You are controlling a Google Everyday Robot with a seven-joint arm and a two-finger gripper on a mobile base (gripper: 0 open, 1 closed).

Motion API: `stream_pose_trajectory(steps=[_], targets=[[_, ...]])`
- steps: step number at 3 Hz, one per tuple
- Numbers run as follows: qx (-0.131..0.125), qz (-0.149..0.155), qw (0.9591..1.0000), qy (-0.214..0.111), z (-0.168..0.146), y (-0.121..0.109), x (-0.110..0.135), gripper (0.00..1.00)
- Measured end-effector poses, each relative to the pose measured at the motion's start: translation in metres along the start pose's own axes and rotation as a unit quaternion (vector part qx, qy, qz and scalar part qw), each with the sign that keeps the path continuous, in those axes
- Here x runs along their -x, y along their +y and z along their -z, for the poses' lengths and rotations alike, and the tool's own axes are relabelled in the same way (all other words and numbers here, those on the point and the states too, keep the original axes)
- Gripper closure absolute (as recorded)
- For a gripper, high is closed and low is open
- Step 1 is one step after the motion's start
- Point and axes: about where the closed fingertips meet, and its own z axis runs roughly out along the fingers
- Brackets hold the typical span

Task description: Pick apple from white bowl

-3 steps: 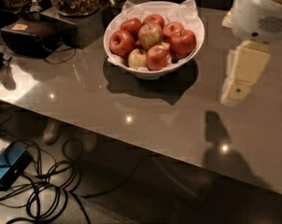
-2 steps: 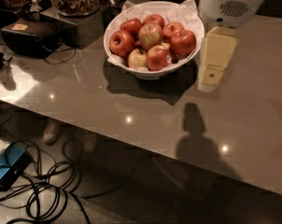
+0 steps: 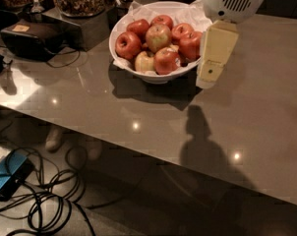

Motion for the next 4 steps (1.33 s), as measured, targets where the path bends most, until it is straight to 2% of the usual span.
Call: stream_pose_trajectory(steps=[2, 3, 4], targets=[[0.004, -0.037, 0.9974, -0.062, 0.002, -0.038, 0.063, 0.00], [-0.005, -0.036, 0.9967, -0.072, 0.004, -0.043, 0.069, 0.00], [-0.009, -0.049, 0.9952, -0.084, -0.006, -0.050, 0.085, 0.00]])
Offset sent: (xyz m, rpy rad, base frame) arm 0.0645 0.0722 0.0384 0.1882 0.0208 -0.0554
